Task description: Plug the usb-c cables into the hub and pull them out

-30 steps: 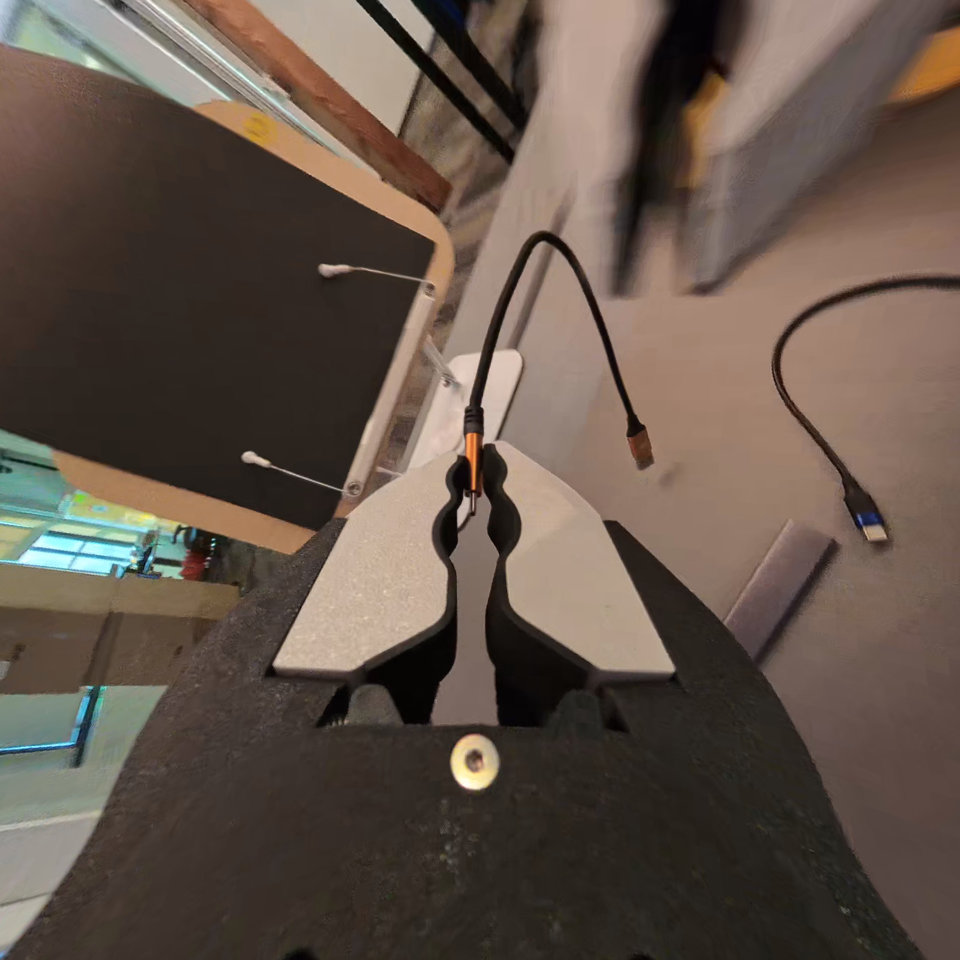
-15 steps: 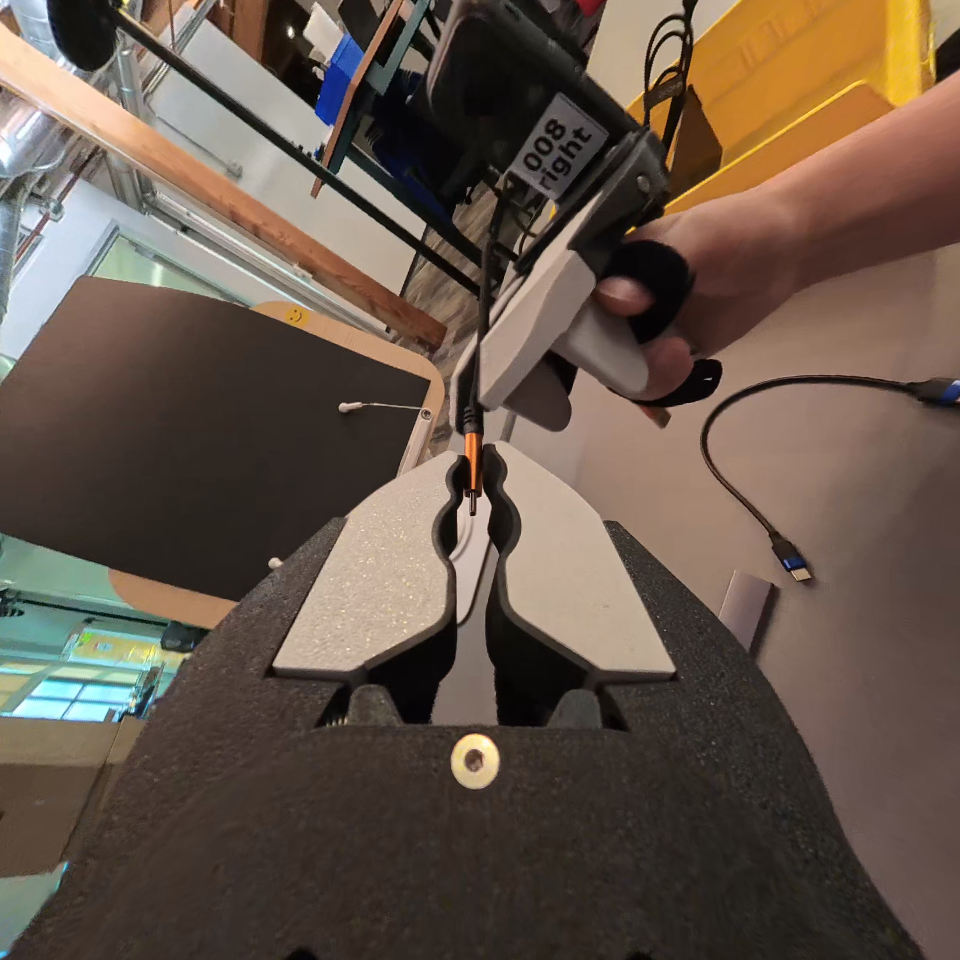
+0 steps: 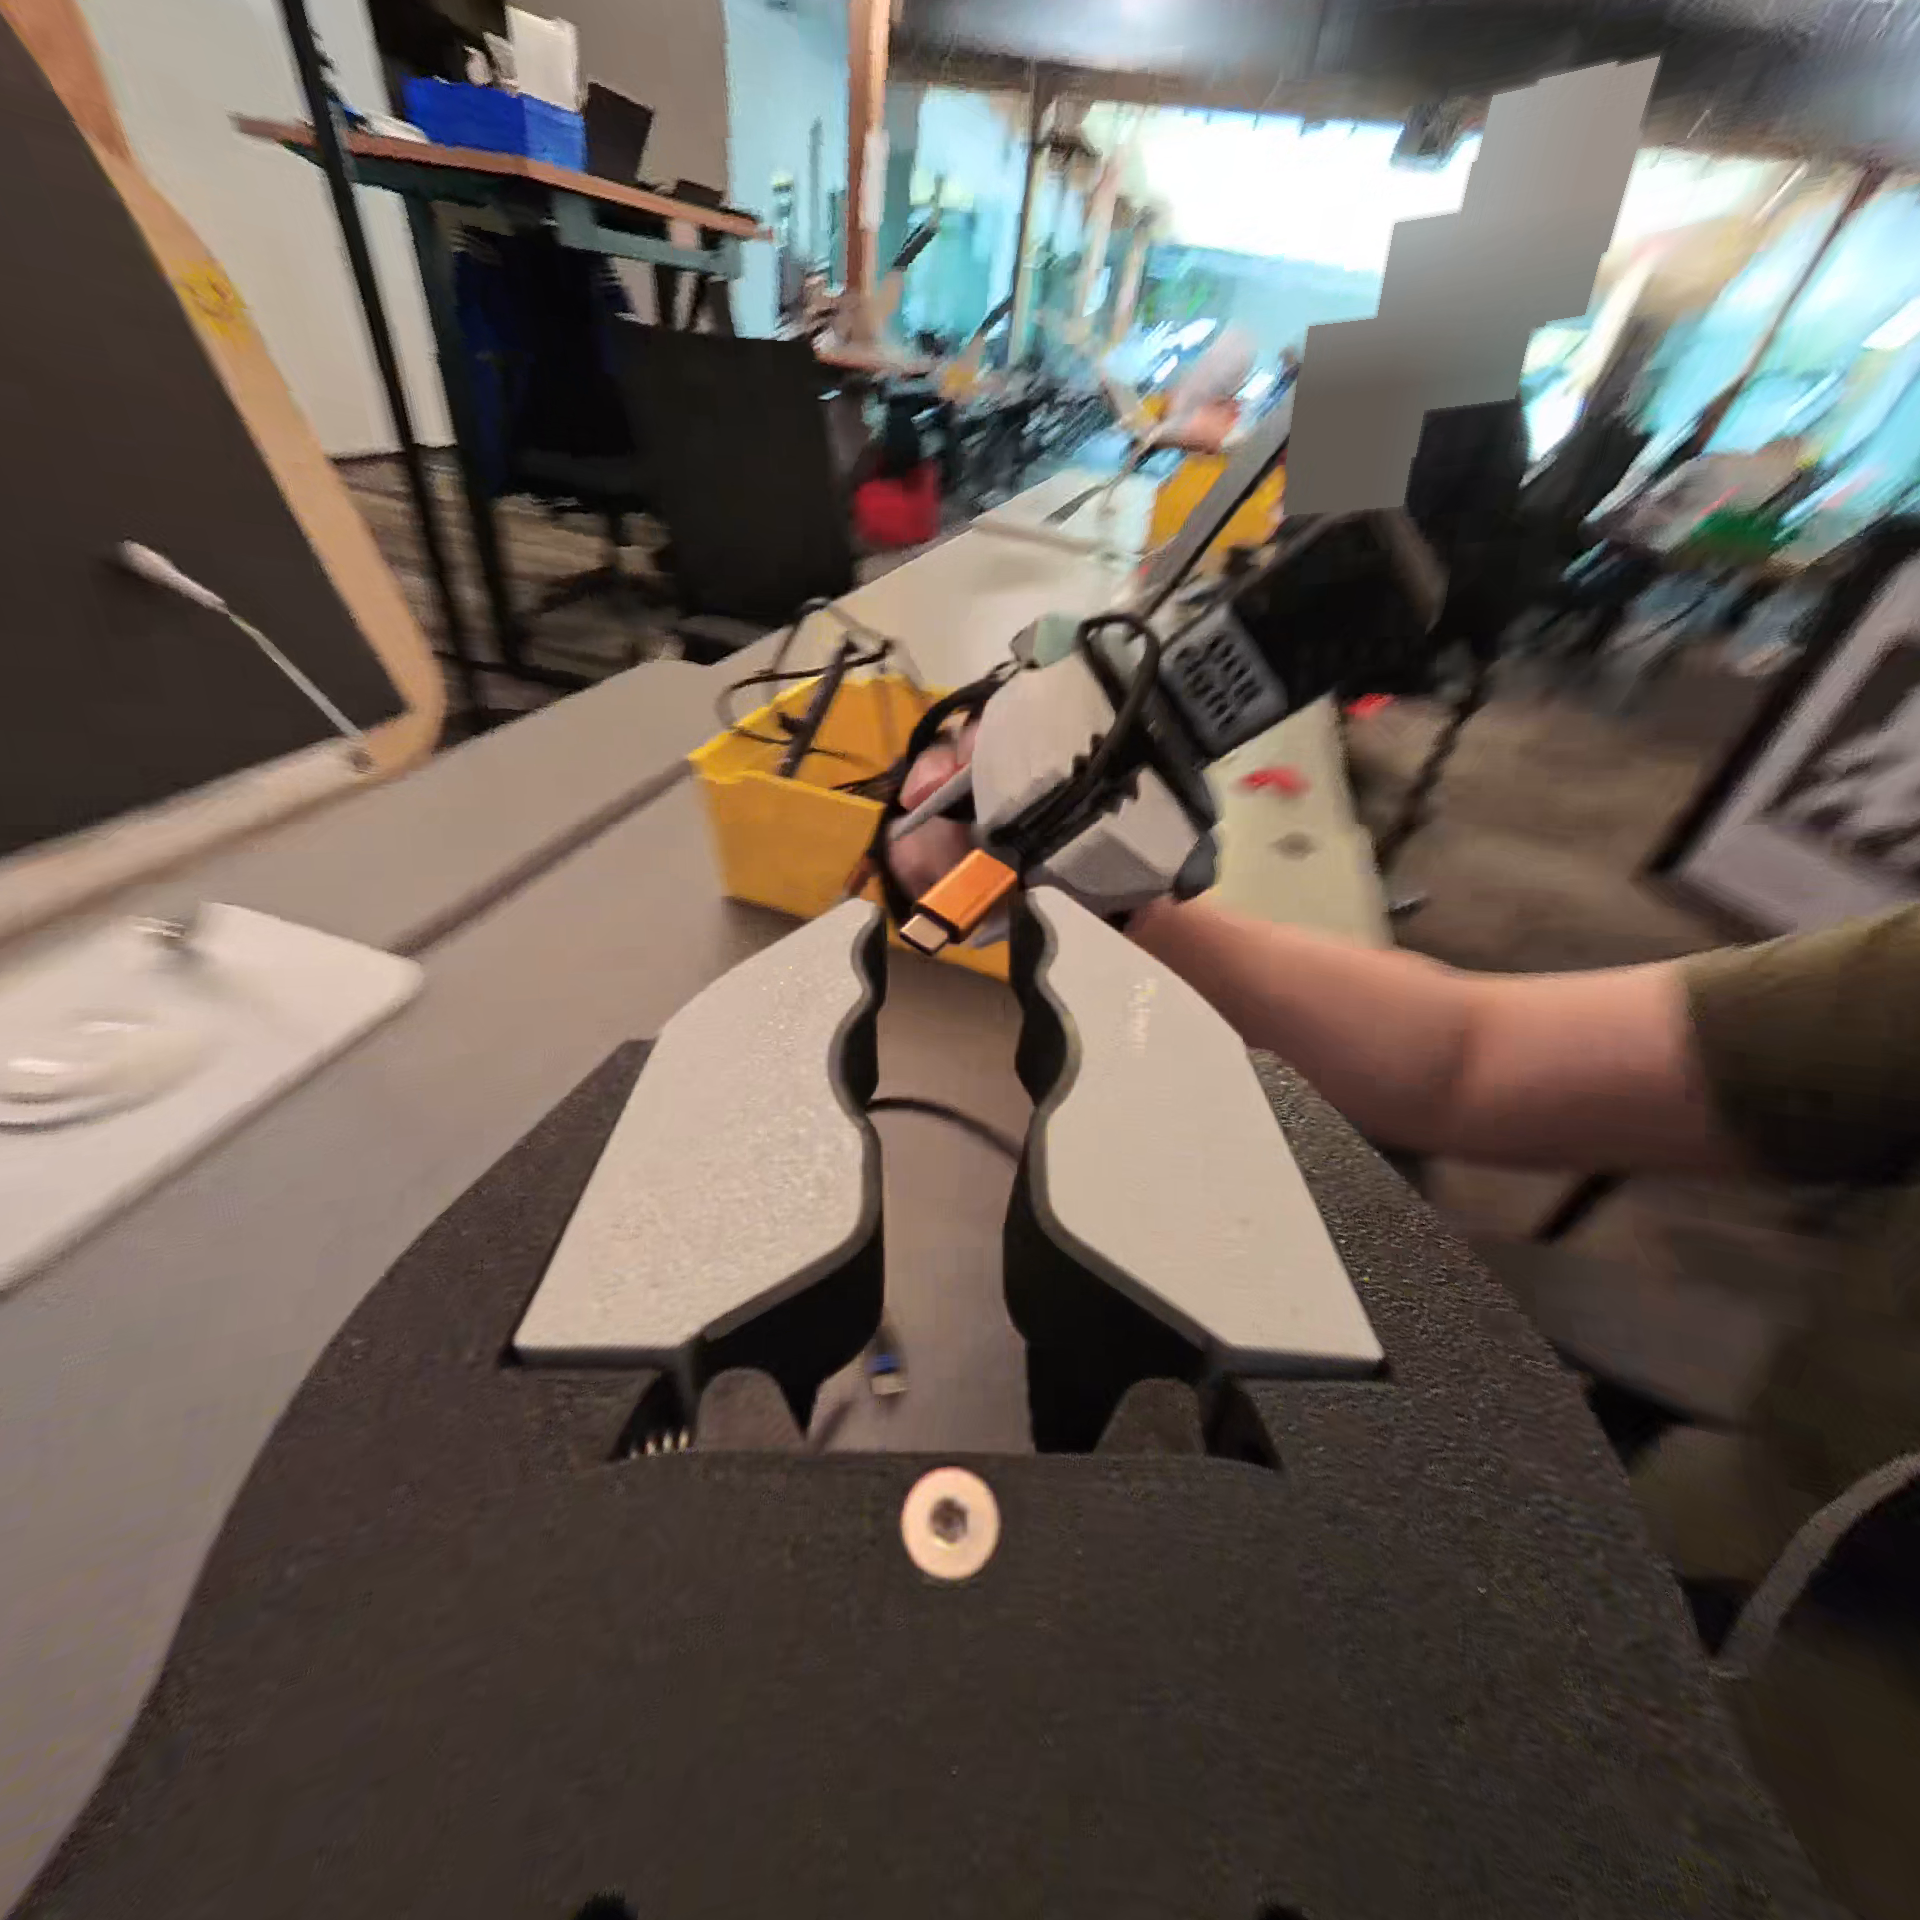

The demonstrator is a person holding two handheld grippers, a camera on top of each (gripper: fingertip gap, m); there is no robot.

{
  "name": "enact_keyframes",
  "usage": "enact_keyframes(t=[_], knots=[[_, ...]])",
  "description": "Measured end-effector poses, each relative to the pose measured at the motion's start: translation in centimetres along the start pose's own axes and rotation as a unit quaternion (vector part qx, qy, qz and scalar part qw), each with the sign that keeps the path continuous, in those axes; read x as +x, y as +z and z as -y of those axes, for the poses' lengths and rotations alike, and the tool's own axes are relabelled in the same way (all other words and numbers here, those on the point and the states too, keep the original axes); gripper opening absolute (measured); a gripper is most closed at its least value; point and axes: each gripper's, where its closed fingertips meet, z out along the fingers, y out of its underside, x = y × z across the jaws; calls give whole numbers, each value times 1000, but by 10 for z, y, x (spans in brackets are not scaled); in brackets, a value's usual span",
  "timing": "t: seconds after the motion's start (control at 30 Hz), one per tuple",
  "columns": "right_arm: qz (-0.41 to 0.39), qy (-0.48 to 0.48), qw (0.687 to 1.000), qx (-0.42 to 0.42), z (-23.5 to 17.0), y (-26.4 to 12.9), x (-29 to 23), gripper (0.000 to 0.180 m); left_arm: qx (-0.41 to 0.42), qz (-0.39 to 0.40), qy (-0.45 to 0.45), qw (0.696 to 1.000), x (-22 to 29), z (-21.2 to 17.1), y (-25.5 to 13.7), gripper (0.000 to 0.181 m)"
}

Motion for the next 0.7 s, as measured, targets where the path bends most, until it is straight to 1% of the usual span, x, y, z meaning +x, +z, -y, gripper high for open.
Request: enact_keyframes(t=[0.03,0.17,0.27,0.3,0.43,0.5,0.53,0.6,0.7], knots=[[2,-15,1000,6,3,0,-1,9,7,-24,-32,999,2,0,-1,22],[6,-47,999,24,11,-2,-5,9,15,-76,-98,992,4,-5,2,22],[1,-70,997,28,14,-3,-4,9,64,-164,-182,967,15,6,-1,19],[1,-73,997,30,14,-3,-5,9,72,-181,-198,961,16,8,-2,19],[9,-82,996,37,16,-2,-8,9,57,-176,-186,965,17,-3,3,21],[10,-89,995,31,15,0,-9,9,62,-189,-199,960,20,-1,4,21],[11,-91,995,31,15,0,-10,9,65,-194,-205,957,20,1,4,20],[15,-86,996,30,14,0,-10,9,66,-195,-209,956,18,1,4,9],[16,-63,998,23,11,1,-8,8,63,-186,-203,959,16,0,5,8]])
